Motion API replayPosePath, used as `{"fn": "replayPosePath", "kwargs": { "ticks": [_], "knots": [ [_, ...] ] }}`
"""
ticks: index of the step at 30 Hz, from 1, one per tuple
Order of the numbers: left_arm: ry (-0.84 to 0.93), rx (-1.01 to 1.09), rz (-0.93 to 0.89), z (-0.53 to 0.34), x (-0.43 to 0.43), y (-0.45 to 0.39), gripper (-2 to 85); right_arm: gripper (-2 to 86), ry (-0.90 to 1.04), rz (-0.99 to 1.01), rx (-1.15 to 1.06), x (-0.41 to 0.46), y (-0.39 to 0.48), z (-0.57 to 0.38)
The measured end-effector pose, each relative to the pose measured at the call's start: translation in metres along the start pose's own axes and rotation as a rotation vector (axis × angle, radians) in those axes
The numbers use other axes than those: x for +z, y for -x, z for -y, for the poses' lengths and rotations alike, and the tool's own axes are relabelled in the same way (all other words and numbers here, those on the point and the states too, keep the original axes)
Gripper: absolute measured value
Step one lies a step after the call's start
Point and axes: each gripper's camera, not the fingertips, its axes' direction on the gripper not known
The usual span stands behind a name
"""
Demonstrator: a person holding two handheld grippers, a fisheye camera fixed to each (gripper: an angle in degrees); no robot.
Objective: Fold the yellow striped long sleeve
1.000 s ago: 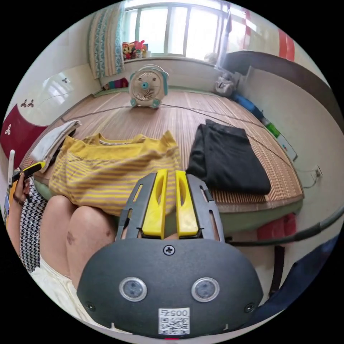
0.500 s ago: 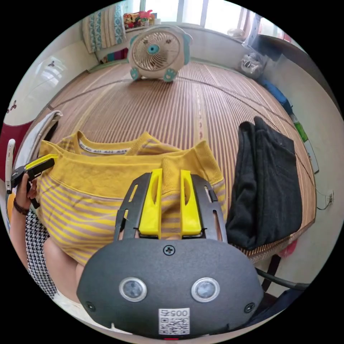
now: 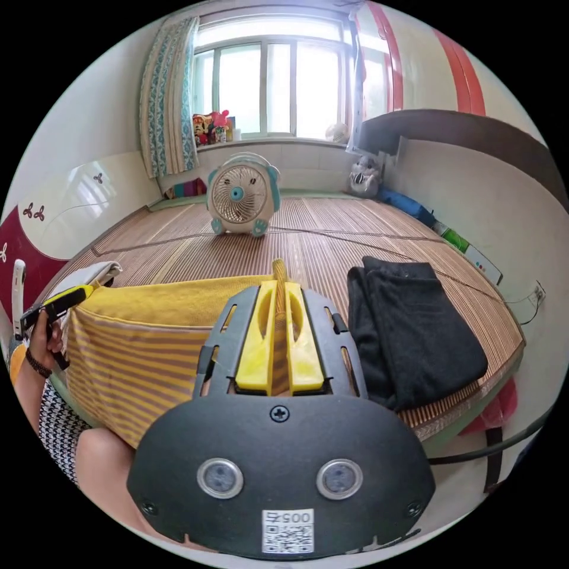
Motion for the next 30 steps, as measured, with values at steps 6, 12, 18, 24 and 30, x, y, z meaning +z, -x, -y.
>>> {"fn": "replayPosePath", "kwargs": {
  "ticks": [6,12,18,24,30],
  "knots": [
    [0.216,-0.042,0.121,-0.001,0.081,0.007,4.9,0.9,0.222,-0.076,0.05,0.084,0.0,0.004],
    [0.232,-0.073,0.044,-0.022,0.095,0.023,6.1,2.3,0.368,-0.082,0.021,0.127,-0.005,-0.017],
    [0.032,-0.087,0.026,-0.03,0.024,0.029,6.3,4.6,0.263,-0.053,0.055,0.093,-0.021,-0.018],
    [0.089,-0.086,0.088,-0.056,0.013,0.034,5.9,5.9,0.229,0.066,0.015,0.068,-0.008,-0.027],
    [0.203,-0.066,0.185,-0.076,0.056,0.049,4.3,0.7,0.358,-0.101,0.064,0.114,-0.029,-0.039]
  ]
}}
